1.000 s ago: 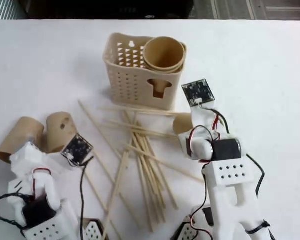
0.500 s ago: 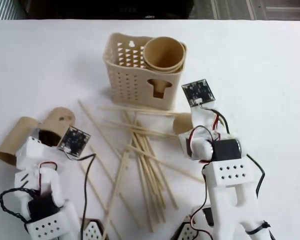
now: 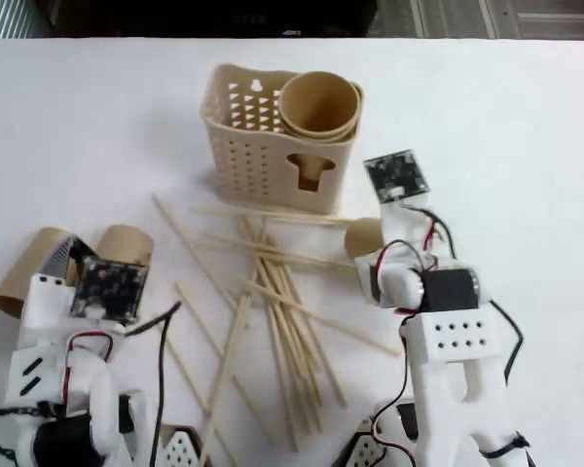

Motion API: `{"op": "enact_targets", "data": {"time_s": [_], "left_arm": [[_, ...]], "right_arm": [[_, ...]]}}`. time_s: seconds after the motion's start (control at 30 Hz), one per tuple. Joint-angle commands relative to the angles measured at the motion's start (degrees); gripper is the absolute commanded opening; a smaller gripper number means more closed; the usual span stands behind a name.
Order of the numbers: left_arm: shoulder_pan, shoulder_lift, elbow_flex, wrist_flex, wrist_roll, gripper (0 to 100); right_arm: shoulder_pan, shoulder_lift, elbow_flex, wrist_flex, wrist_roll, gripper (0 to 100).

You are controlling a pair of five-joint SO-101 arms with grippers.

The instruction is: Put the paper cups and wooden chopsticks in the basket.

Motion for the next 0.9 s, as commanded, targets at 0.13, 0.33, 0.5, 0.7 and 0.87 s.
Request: {"op": "enact_targets", "data": {"time_s": [0.13, 0.33, 0.5, 0.7, 0.87], "left_arm": [[1.19, 0.48, -7.30, 1.14, 3.43, 2], [-0.92, 0.48, -1.58, 9.23, -17.76, 5], [-12.35, 0.31, 2.81, 7.21, -21.27, 33], [-20.00, 0.31, 8.79, 0.00, -35.60, 37], [-18.59, 0.31, 17.93, -6.33, -41.58, 37]], "right_arm": [[2.24, -1.27, -1.32, 0.31, 0.62, 2.0], [2.33, -1.27, 1.85, -2.42, 0.62, 2.0], [2.33, -1.27, 2.90, -3.03, 0.62, 2.0], [2.33, -1.27, 4.31, -4.26, 0.62, 2.0], [2.15, -1.27, 4.40, -4.26, 0.62, 2.0]]}}
